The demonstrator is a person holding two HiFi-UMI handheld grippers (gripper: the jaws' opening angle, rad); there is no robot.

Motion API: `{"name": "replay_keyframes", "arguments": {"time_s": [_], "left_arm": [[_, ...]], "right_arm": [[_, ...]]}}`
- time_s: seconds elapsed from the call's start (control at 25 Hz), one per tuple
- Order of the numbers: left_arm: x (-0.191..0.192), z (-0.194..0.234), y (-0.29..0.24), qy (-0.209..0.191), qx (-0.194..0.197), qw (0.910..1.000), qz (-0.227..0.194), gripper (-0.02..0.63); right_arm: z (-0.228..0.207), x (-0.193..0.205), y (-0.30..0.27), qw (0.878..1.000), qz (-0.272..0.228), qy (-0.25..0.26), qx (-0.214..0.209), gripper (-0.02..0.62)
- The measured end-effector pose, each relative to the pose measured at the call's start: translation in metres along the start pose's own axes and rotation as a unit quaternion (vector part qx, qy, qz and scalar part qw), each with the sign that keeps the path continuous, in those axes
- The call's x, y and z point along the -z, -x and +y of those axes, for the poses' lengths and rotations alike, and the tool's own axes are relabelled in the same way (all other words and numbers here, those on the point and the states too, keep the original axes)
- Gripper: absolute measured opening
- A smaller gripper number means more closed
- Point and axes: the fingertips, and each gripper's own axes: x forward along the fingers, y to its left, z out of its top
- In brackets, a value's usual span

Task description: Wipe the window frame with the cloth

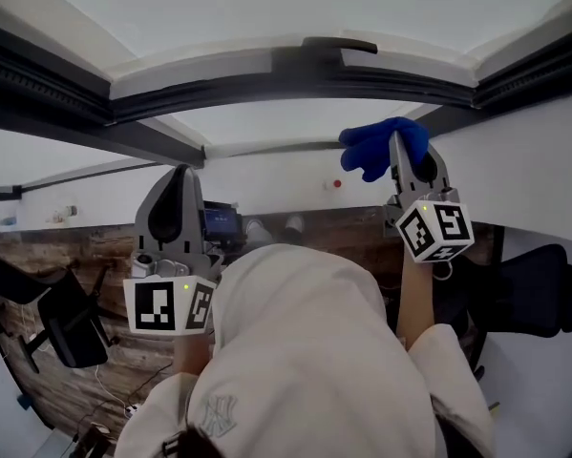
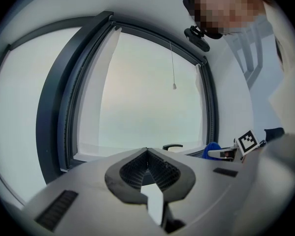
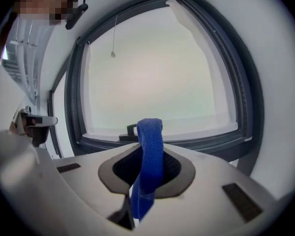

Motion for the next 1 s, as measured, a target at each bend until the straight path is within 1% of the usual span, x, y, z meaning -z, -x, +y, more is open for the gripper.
{"name": "replay_keyframes", "arguments": {"time_s": [0.08,0.16,0.24,0.32,0.48,0.68,0.84,1.0], "left_arm": [[0.002,0.008,0.005,0.002,-0.003,1.0,0.002,0.009],[0.004,0.014,0.009,0.003,-0.002,1.0,0.005,0.009],[0.005,0.017,0.011,0.006,0.005,0.9999,0.007,0.009],[0.005,0.019,0.013,0.009,0.015,0.9998,0.008,0.009],[-0.002,0.027,0.019,0.011,0.033,0.9994,0.006,0.009],[-0.008,0.04,0.036,0.008,0.049,0.9988,0.005,0.009],[-0.009,0.041,0.052,-0.001,0.069,0.9976,0.006,0.009],[-0.009,0.038,0.064,0.002,0.086,0.9962,0.003,0.009]], "right_arm": [[0.025,-0.009,0.005,1.0,-0.01,-0.012,-0.022,0.06],[0.048,-0.014,0.012,0.999,-0.013,-0.013,-0.047,0.06],[0.07,-0.018,0.02,0.998,-0.011,-0.001,-0.064,0.06],[0.09,-0.022,0.027,0.997,-0.007,0.017,-0.071,0.061],[0.129,-0.022,0.036,0.996,0.007,0.047,-0.073,0.06],[0.166,-0.014,0.044,0.996,0.025,0.044,-0.07,0.06],[0.187,-0.009,0.053,0.997,0.027,0.048,-0.061,0.06],[0.206,-0.004,0.058,0.997,0.024,0.05,-0.057,0.06]]}}
